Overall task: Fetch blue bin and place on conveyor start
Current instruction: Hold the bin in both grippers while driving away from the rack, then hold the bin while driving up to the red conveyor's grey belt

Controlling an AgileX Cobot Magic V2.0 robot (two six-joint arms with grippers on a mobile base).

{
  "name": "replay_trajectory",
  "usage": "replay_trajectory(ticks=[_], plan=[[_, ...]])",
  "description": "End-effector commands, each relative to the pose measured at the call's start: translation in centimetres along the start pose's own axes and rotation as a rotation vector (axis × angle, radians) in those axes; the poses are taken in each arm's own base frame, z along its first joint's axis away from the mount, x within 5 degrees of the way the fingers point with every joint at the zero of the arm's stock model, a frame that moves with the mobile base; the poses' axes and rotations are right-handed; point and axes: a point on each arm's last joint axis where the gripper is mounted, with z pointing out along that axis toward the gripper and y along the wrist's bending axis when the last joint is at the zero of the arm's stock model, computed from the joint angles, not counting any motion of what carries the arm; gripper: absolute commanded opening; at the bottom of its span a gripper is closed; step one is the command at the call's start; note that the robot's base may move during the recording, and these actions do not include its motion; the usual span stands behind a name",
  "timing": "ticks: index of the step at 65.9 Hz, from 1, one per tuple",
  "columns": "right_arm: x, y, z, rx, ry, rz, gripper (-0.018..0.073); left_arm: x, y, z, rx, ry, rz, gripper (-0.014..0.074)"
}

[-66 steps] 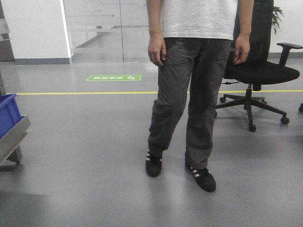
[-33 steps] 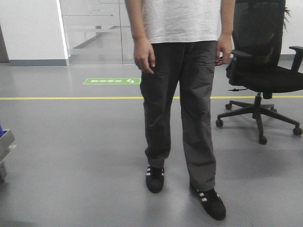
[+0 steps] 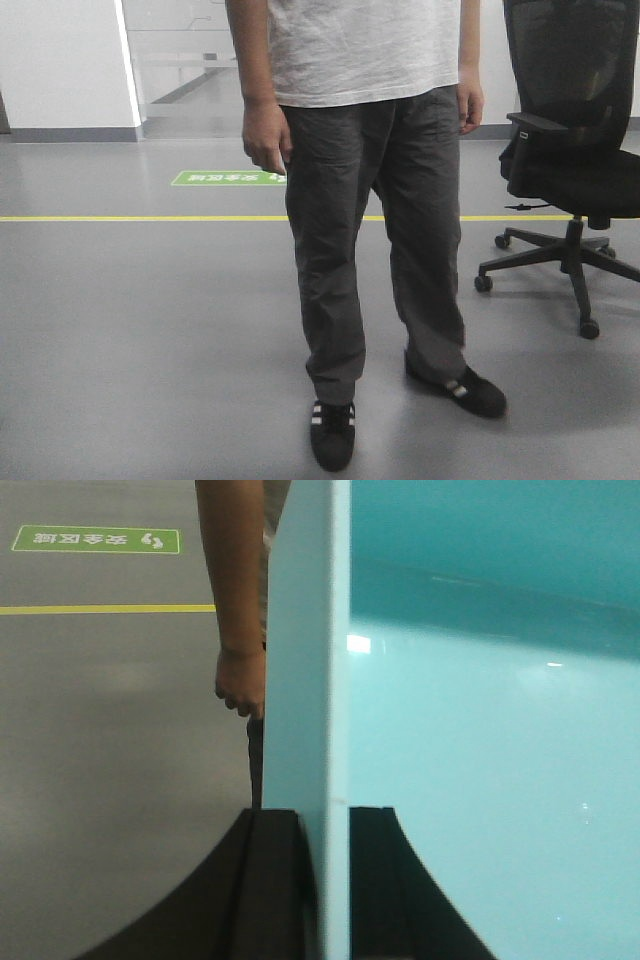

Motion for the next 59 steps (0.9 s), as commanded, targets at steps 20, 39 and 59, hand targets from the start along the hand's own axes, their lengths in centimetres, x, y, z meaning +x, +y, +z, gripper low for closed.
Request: replay_trajectory(ticks=[20, 39, 59], plan=[[-0.48, -0.38, -0.5, 0.028, -0.043, -0.047, -0.0151, -1.18, -0.27, -0.97, 0.029, -0.094, -0.038, -0.0111], [-0.5, -0.38, -0.5, 0.028, -0.045, -0.047, -0.0151, -1.18, -0.27, -0.97, 0.029, -0.094, -0.038, -0.0111], [-0.5, -0.38, -0.5, 0.028, -0.045, -0.047, -0.0151, -1.18, -0.27, -0.97, 0.029, -0.094, -0.038, -0.0111]])
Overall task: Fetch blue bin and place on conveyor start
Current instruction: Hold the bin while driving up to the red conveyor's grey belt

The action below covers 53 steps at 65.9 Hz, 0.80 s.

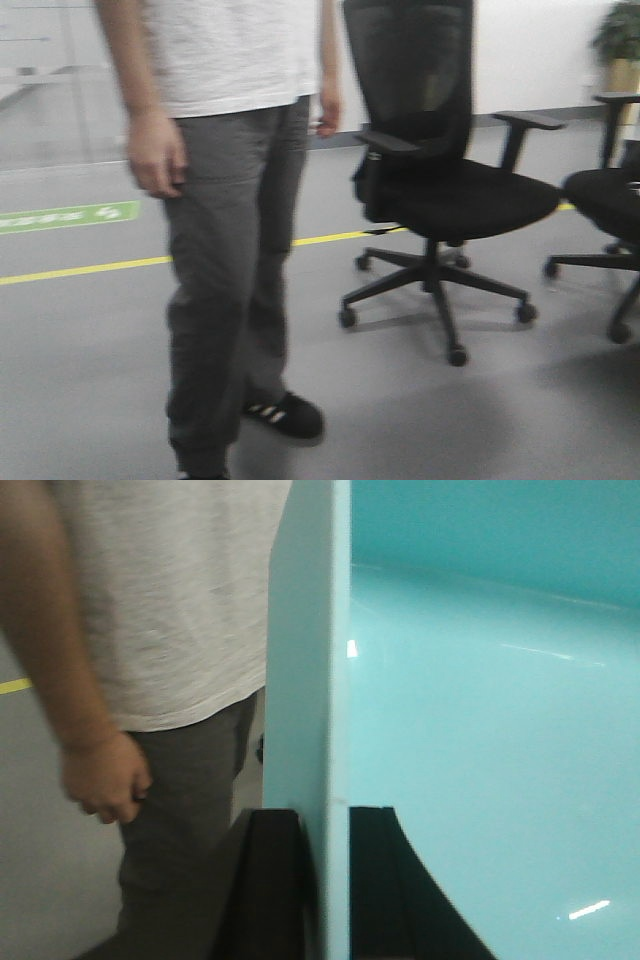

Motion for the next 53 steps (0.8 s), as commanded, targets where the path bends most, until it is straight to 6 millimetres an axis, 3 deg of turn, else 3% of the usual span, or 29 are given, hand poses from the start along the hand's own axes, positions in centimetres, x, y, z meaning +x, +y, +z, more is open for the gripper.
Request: replay_trajectory(ticks=[1, 53], plan=[[-0.48, -0.41, -0.5, 0.031, -0.042, -0.049, -0.0151, -1.18, -0.28, -0.97, 0.03, -0.093, -0.039, -0.0111], [-0.49, -0.4, -0.5, 0.031, -0.043, -0.049, -0.0151, -1.18, -0.28, -0.97, 0.03, -0.093, -0.039, -0.0111]])
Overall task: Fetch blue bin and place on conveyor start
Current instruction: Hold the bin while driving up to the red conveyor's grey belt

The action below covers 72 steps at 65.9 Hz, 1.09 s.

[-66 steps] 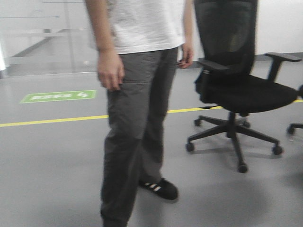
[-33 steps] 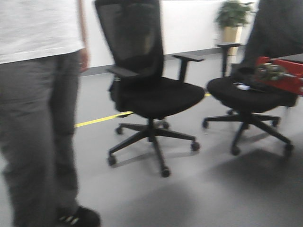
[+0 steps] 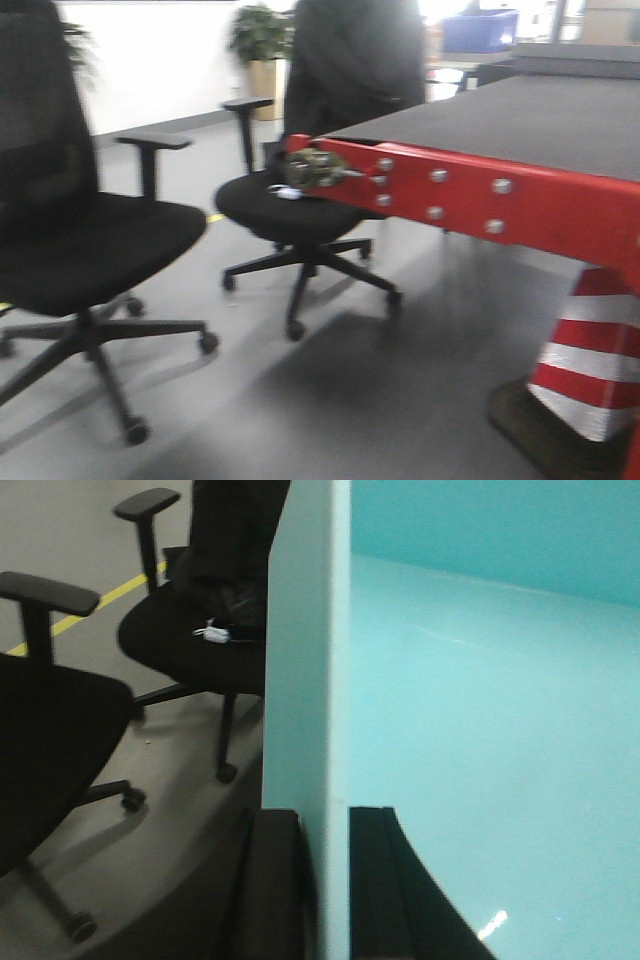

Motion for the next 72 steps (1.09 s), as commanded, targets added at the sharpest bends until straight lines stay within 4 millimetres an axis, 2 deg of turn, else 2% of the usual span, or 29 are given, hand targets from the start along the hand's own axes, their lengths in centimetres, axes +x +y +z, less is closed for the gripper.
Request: replay_trajectory(ticks=[1, 72], plan=[[-0.49, -0.4, -0.5, 0.031, -0.043, -0.049, -0.0151, -1.16, -0.28, -0.97, 0.03, -0.092, -0.039, -0.0111], [-0.49, -0.4, -0.5, 0.031, -0.043, -0.049, -0.0151, -1.16, -0.28, -0.97, 0.03, -0.092, -0.039, -0.0111]])
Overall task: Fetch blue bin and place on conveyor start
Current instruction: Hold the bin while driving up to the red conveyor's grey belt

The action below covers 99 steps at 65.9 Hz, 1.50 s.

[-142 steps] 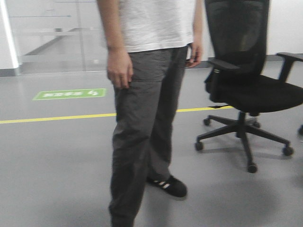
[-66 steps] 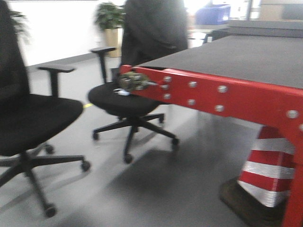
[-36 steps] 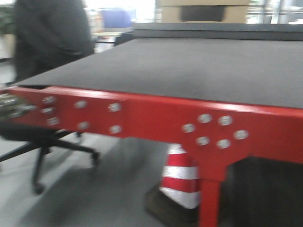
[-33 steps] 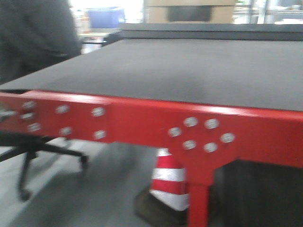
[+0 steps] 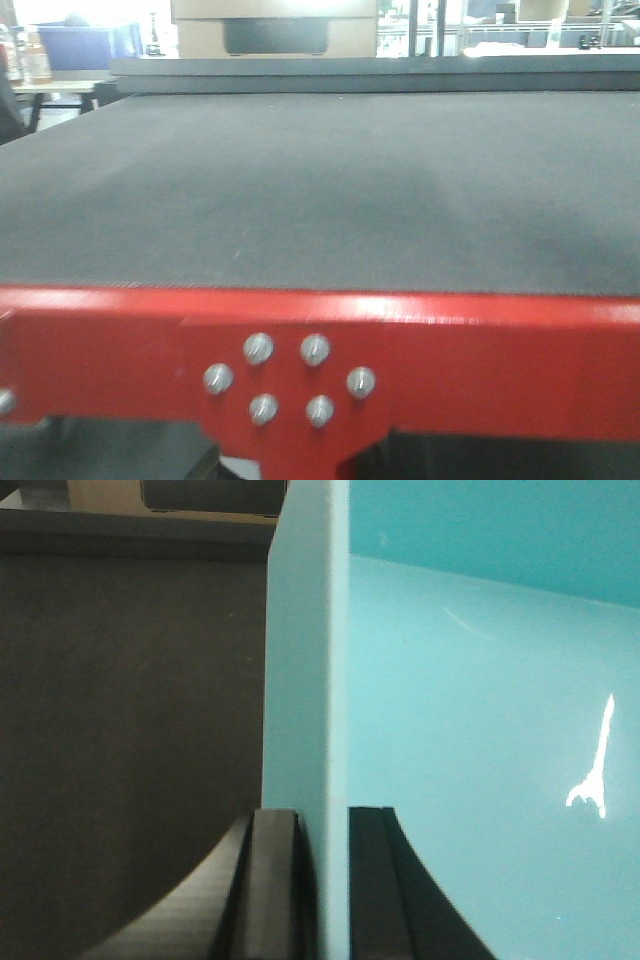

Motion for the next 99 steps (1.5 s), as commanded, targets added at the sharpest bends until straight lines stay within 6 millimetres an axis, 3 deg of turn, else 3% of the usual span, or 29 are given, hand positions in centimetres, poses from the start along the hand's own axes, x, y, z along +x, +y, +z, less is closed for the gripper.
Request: replay_trajectory(ticks=[1, 99], plan=[[-0.48, -0.37, -0.5, 0.026, -0.043, -0.044, -0.0151, -1.16, -0.28, -0.97, 0.03, -0.092, -0.039, -0.0111], [-0.48, -0.37, -0.5, 0.026, -0.043, -0.044, -0.0151, -1.16, -0.28, -0.97, 0.03, -0.092, -0.039, -0.0111]])
